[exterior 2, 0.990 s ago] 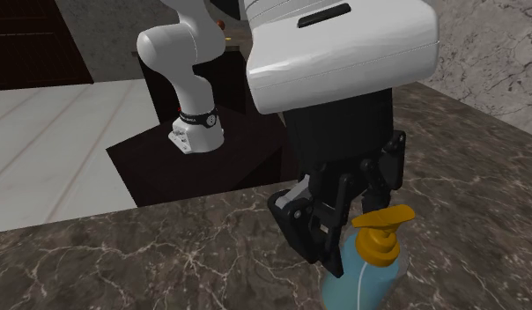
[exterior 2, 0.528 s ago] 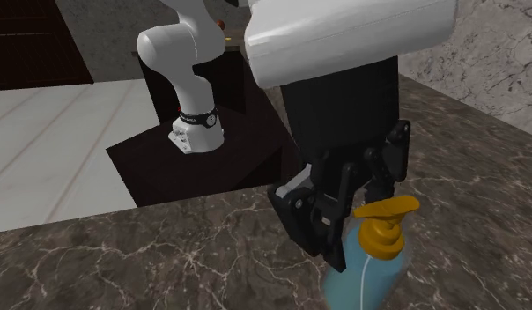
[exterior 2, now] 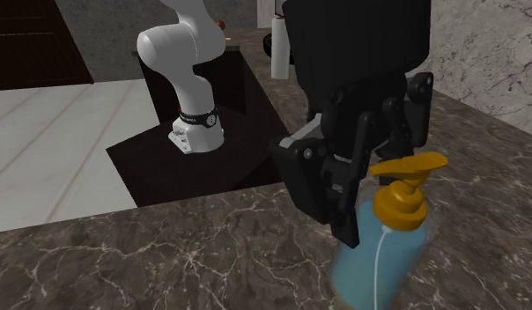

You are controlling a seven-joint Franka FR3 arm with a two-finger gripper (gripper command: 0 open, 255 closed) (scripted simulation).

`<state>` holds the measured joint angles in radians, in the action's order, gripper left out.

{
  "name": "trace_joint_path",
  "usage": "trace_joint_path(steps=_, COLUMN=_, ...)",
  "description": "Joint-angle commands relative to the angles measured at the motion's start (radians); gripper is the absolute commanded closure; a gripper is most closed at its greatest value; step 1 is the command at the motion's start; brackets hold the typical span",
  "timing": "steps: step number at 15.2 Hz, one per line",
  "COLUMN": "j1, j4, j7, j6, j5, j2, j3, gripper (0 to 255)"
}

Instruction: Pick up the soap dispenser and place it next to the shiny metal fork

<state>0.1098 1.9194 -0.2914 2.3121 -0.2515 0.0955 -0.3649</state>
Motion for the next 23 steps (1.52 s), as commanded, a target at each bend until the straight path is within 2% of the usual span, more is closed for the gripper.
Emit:
trace_joint_path(steps=1, j1=0.000, j4=-0.016, j7=0.008, j6=-0.025, j5=0.009, j2=-0.010, j3=-0.002, gripper=255)
trace_joint_path(steps=23, j1=0.004, j4=-0.283, j7=0.071, j6=-0.308, j5=0.055, j2=-0.034, j3=-0.010, gripper=255)
